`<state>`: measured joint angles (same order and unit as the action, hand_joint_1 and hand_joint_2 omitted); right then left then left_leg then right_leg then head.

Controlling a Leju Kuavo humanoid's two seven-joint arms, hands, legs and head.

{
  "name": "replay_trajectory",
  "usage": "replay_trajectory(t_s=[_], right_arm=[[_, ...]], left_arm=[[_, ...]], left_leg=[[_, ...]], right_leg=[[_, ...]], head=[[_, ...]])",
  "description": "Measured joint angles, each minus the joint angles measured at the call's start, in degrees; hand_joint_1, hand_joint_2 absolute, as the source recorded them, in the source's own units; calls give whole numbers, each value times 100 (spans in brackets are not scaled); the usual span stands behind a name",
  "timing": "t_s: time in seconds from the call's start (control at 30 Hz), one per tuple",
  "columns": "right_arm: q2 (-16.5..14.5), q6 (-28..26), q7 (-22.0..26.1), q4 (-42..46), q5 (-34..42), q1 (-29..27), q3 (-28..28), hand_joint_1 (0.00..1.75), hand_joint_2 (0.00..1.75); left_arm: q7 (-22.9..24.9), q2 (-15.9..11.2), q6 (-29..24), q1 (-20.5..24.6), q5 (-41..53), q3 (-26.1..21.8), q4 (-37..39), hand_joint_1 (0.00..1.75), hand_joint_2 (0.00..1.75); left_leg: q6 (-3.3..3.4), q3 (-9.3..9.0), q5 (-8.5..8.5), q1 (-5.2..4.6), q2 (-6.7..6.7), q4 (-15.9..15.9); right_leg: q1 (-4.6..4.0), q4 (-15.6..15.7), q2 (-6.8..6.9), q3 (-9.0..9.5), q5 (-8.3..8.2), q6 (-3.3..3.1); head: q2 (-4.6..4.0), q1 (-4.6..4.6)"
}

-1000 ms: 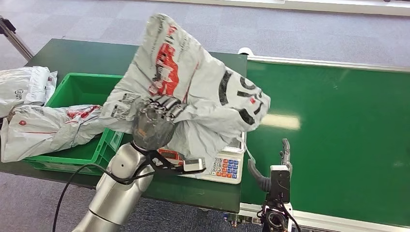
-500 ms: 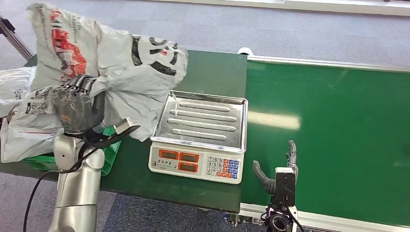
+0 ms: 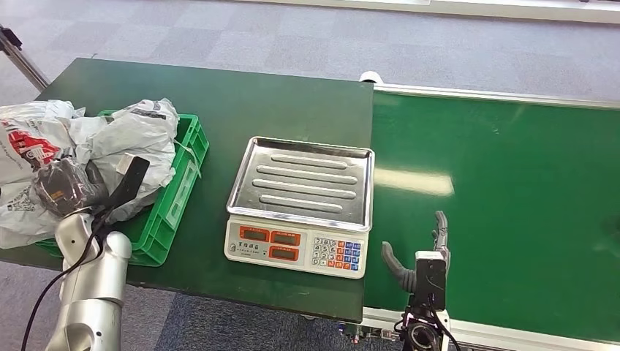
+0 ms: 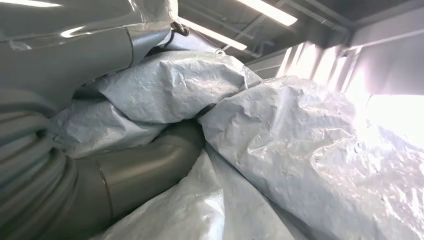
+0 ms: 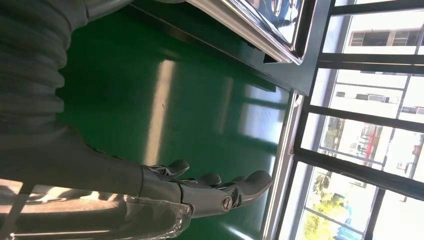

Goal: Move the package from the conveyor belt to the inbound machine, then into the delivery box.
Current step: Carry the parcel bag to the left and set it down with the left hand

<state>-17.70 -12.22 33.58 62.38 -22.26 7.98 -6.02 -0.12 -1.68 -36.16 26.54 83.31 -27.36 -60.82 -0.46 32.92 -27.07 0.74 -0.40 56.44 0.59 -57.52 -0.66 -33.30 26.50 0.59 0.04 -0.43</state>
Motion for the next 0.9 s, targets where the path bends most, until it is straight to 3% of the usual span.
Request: replay_trajectory(t_s=[0.2, 0.27, 0.3, 0.37, 0.4, 0.43, 0.77, 0.83, 0.9], right_arm=[[-16, 7, -3, 0, -16, 6, -2, 0, 175], [-20, 14, -7, 0, -27, 6, -3, 0, 175], [-22, 18, -10, 0, -33, 6, -3, 0, 175], [-23, 23, -19, 0, -48, 7, -5, 0, 175], [-24, 25, -25, 0, -56, 7, -7, 0, 175], [-24, 27, -29, 0, -66, 7, -8, 0, 175], [-26, 39, -35, -1, -97, 7, -23, 0, 175], [-26, 37, -27, -3, -90, 8, -32, 0, 175], [-31, 26, 12, -11, -55, 12, -40, 0, 175]], left_arm=[[124, -116, 8, 5, 73, -43, 331, 174, 175], [200, -136, 36, 19, 122, -56, 398, 161, 175], [240, -149, 50, 29, 153, -63, 432, 134, 175], [290, -175, 59, 50, 190, -74, 497, 51, 175], [299, -185, 49, 57, 191, -78, 522, 18, 175], [301, -189, 33, 60, 184, -84, 540, 1, 175], [-238, -163, -122, -39, -48, -144, 206, 0, 175], [-671, -64, -126, -117, -45, -226, -229, 0, 175], [-1453, 118, -129, -148, -117, -407, -796, 0, 175]], left_leg=[[-1, 0, 0, 1, -2, 0], [-1, -1, 0, 1, -2, 0], [-1, -1, 0, 1, -2, 0], [-1, -1, 0, 1, -2, 0], [-1, -1, 0, 1, -2, 0], [-1, -1, 0, 1, -2, 0], [-1, 0, 0, 1, -4, 0], [-1, 1, 0, 1, -3, 0], [-1, 2, 0, 1, -4, 0]], right_leg=[[-1, 0, 0, -1, 0, 0], [-1, 0, 0, -1, 0, 0], [-1, 0, 0, -1, 0, 0], [-1, 0, 0, 0, 0, 0], [-1, 0, 0, 0, 0, 0], [-1, 0, 0, 0, 0, 0], [-1, 0, 1, 0, 0, 0], [-1, 0, 1, -1, 0, 0], [-1, 0, 2, -1, 0, 0]], head=[[0, 0], [0, 0], [0, 0], [0, -1], [0, -1], [0, -1], [0, -1], [0, -1], [0, 1]])
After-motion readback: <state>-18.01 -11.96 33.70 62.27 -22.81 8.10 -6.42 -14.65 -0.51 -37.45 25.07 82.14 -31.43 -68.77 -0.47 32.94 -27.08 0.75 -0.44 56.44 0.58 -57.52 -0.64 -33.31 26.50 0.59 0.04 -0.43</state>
